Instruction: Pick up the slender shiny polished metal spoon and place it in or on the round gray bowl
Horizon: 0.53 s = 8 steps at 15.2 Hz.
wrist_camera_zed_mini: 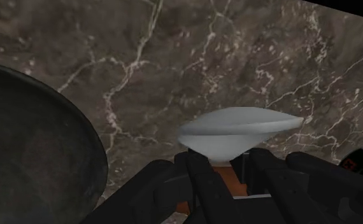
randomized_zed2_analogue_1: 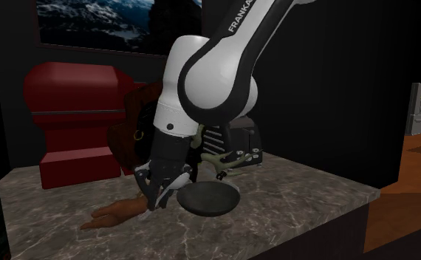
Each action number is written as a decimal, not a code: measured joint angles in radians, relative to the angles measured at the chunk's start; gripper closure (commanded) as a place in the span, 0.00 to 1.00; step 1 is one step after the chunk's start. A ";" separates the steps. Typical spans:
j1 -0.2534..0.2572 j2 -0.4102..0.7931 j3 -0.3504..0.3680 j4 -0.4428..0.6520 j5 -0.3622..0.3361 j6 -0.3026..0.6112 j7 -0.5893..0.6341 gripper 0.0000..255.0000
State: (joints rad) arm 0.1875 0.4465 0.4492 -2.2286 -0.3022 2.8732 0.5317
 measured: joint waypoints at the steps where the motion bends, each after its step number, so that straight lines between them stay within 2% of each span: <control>1: -0.008 -0.011 0.010 -0.003 0.008 -0.008 -0.005 1.00; 8: -0.070 -0.090 0.086 -0.014 0.078 -0.080 -0.054 1.00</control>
State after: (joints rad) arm 0.1171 0.3566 0.5357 -2.2423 -0.2238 2.7929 0.4780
